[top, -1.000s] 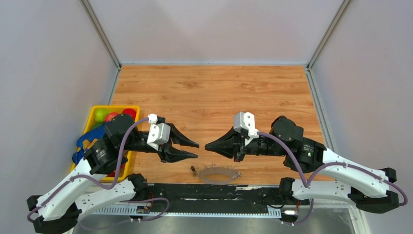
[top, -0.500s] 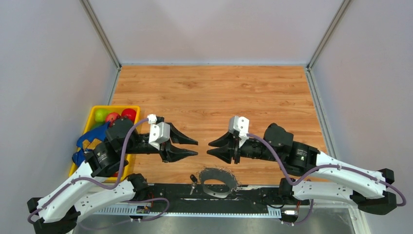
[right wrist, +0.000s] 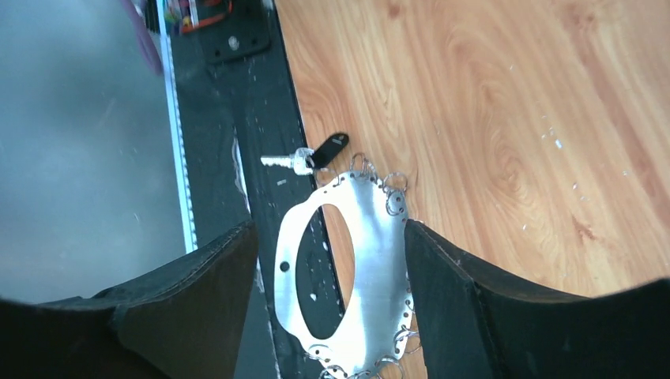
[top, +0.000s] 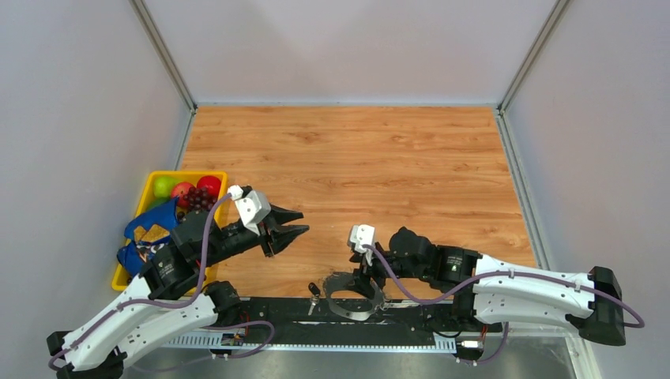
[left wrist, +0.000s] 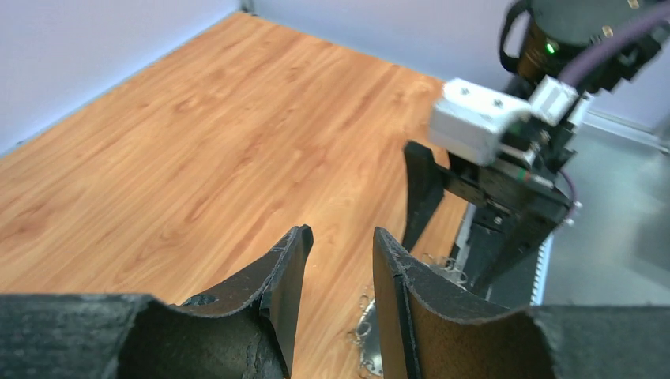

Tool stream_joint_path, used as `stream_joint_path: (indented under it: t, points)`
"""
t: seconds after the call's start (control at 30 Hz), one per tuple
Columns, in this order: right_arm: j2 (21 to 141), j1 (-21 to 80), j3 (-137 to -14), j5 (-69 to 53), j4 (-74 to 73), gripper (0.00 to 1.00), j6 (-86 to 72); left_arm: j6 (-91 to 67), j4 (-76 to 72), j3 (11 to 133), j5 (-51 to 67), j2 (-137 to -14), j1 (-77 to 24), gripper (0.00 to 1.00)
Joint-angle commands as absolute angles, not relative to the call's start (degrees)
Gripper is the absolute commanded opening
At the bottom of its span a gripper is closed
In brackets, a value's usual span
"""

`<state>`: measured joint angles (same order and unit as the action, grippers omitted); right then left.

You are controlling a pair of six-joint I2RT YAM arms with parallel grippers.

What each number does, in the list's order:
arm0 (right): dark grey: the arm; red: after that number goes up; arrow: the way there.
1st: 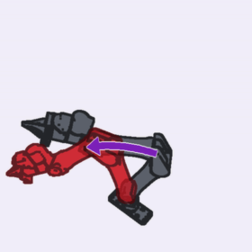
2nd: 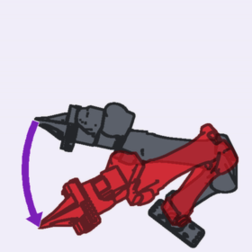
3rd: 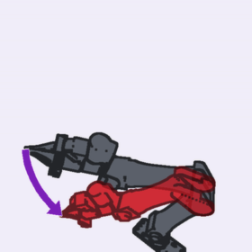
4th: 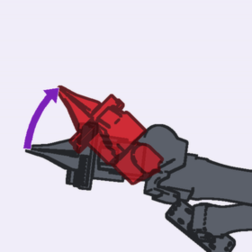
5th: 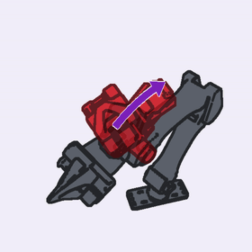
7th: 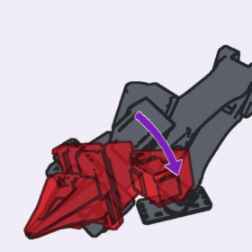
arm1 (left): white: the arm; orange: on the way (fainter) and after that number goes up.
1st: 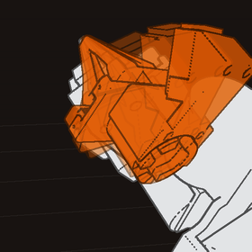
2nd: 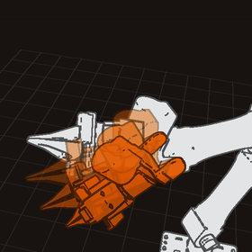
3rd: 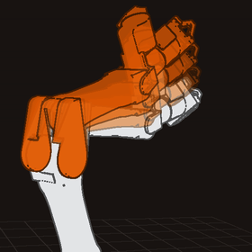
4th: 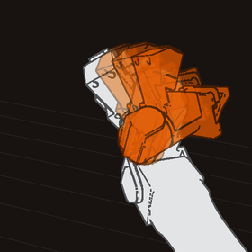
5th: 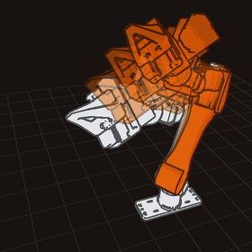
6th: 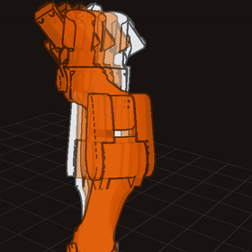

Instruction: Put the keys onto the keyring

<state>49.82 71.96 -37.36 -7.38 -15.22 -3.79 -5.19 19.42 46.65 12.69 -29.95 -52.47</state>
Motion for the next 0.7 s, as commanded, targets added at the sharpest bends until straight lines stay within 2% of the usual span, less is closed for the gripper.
stream_joint_path:
  t: [0.0, 0.4, 0.67]
  points:
    - [50.1, 72.7, -33.3, -10.4, -7.3, 0.72, 3.9, -8.3, 18.1, 45.4, 1.8, -27.7, -52.6, 0.45]
    - [61.7, 76.6, -30.6, -7.0, 4.5, 0.68, 24.8, -10.2, 22.2, 41.7, -12.6, -22.9, -52.6, 0.47]
    - [70.6, 76.7, -34.9, -11.2, 0.4, 0.63, 36.4, -10.9, 23.1, 41.5, -13.1, -21.8, -52.6, 0.5]
